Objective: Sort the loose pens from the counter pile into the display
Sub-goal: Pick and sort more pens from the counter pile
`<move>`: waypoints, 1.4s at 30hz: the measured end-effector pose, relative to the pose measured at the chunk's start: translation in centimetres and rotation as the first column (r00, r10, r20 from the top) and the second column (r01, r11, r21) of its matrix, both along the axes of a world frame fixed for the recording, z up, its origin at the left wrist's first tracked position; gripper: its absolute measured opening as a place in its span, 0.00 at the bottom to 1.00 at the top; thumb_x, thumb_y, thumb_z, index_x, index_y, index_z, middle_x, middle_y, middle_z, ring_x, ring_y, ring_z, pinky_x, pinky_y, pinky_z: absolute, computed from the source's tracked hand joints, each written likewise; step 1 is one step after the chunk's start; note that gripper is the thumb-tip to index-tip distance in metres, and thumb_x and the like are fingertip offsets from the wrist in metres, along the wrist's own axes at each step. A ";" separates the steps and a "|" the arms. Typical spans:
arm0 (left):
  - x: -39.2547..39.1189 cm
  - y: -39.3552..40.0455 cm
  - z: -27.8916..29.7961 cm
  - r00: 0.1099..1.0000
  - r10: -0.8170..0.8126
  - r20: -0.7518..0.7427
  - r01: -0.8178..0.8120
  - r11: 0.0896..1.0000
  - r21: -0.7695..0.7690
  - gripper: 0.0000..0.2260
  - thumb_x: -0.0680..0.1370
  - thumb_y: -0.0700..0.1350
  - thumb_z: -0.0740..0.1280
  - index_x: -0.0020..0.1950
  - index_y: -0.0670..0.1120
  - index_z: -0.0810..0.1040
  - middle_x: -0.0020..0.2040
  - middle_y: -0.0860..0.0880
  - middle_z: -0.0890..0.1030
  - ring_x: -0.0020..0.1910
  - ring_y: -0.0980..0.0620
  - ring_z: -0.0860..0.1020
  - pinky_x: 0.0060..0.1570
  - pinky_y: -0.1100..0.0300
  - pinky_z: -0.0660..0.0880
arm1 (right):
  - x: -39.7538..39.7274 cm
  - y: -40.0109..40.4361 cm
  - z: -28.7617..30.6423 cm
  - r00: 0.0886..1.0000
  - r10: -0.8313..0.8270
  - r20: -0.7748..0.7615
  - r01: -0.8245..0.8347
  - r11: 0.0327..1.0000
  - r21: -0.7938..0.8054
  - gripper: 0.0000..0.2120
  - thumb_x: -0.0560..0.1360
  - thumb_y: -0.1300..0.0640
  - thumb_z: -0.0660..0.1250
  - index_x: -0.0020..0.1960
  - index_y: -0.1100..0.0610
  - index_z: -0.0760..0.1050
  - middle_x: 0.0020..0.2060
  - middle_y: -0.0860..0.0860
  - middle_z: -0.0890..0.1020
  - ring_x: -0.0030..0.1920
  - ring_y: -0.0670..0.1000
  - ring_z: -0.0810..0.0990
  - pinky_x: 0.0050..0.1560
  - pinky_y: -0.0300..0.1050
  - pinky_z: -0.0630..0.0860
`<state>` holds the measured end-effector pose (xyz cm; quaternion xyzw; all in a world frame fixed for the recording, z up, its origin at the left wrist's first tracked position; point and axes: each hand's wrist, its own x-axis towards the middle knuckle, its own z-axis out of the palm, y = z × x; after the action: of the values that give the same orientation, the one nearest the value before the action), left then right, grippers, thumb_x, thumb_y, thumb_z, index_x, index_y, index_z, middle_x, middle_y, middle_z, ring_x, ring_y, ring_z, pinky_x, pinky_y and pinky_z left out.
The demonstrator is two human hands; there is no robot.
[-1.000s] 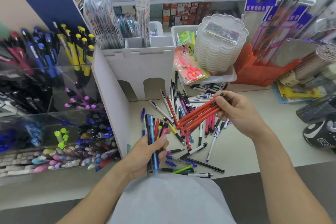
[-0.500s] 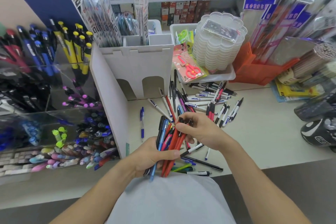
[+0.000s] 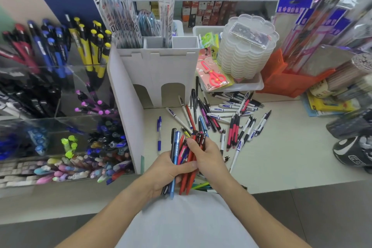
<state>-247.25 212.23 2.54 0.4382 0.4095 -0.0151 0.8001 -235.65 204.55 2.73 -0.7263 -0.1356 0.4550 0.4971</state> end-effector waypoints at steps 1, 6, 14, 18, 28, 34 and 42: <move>-0.1 0.0 0.0 1.000 0.002 0.002 -0.002 1.000 0.002 0.09 0.74 0.41 0.75 0.47 0.38 0.78 0.32 0.42 0.80 0.28 0.48 0.77 0.33 0.57 0.78 | -0.1 -0.1 -0.3 0.997 0.029 0.066 -0.027 0.999 -0.030 0.08 0.83 0.50 0.64 0.51 0.53 0.78 0.39 0.49 0.84 0.40 0.46 0.83 0.44 0.40 0.78; -0.8 0.4 -0.6 0.999 0.027 0.018 -0.027 1.000 0.000 0.08 0.80 0.43 0.68 0.56 0.40 0.78 0.28 0.42 0.74 0.26 0.48 0.70 0.31 0.56 0.71 | 1.5 -0.8 0.0 0.970 -0.078 -0.230 0.111 0.985 0.133 0.17 0.85 0.50 0.57 0.50 0.63 0.73 0.39 0.61 0.82 0.39 0.56 0.82 0.45 0.52 0.82; -0.8 0.9 0.9 0.990 -0.054 0.133 0.058 0.998 -0.026 0.18 0.78 0.44 0.69 0.65 0.38 0.73 0.37 0.38 0.76 0.32 0.49 0.73 0.31 0.60 0.72 | 5.2 0.6 1.3 0.961 -0.240 -0.135 0.264 0.945 0.195 0.13 0.82 0.55 0.65 0.40 0.57 0.69 0.28 0.51 0.68 0.24 0.49 0.66 0.25 0.42 0.69; -1.5 1.8 1.2 0.963 -0.202 0.181 0.207 0.978 -0.013 0.18 0.80 0.43 0.68 0.64 0.33 0.69 0.31 0.42 0.71 0.28 0.48 0.68 0.31 0.58 0.69 | 7.4 0.8 3.3 0.922 0.387 -0.005 -0.386 0.921 0.047 0.10 0.77 0.53 0.73 0.48 0.60 0.79 0.26 0.51 0.70 0.23 0.50 0.65 0.23 0.40 0.65; -1.2 1.4 2.1 0.934 -0.338 0.118 0.320 0.936 0.150 0.09 0.81 0.44 0.68 0.49 0.41 0.71 0.30 0.46 0.73 0.29 0.50 0.70 0.33 0.58 0.71 | 8.1 2.2 4.7 0.788 0.616 -0.015 -0.616 0.788 -0.003 0.08 0.76 0.59 0.74 0.48 0.64 0.82 0.27 0.58 0.68 0.22 0.51 0.63 0.22 0.40 0.61; -1.2 1.9 2.4 0.931 -0.361 0.061 0.341 0.915 0.214 0.10 0.81 0.45 0.68 0.45 0.41 0.73 0.30 0.48 0.75 0.29 0.51 0.71 0.34 0.59 0.73 | 8.5 1.9 4.3 0.893 0.449 0.033 -0.450 0.889 0.085 0.06 0.78 0.59 0.70 0.48 0.62 0.80 0.25 0.49 0.71 0.22 0.50 0.64 0.22 0.40 0.62; -1.3 1.2 0.5 0.980 0.185 0.069 -0.178 0.980 -0.087 0.15 0.73 0.49 0.73 0.45 0.42 0.70 0.29 0.49 0.65 0.24 0.53 0.63 0.22 0.63 0.63 | 10.6 -1.5 3.9 0.976 -0.215 0.027 0.192 0.918 0.346 0.09 0.81 0.62 0.66 0.43 0.55 0.79 0.29 0.57 0.75 0.19 0.48 0.62 0.19 0.38 0.60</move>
<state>-248.56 213.43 3.03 0.3668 0.4158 0.0585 0.8302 -225.08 203.01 6.63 -0.6534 -0.1521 0.3467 0.6555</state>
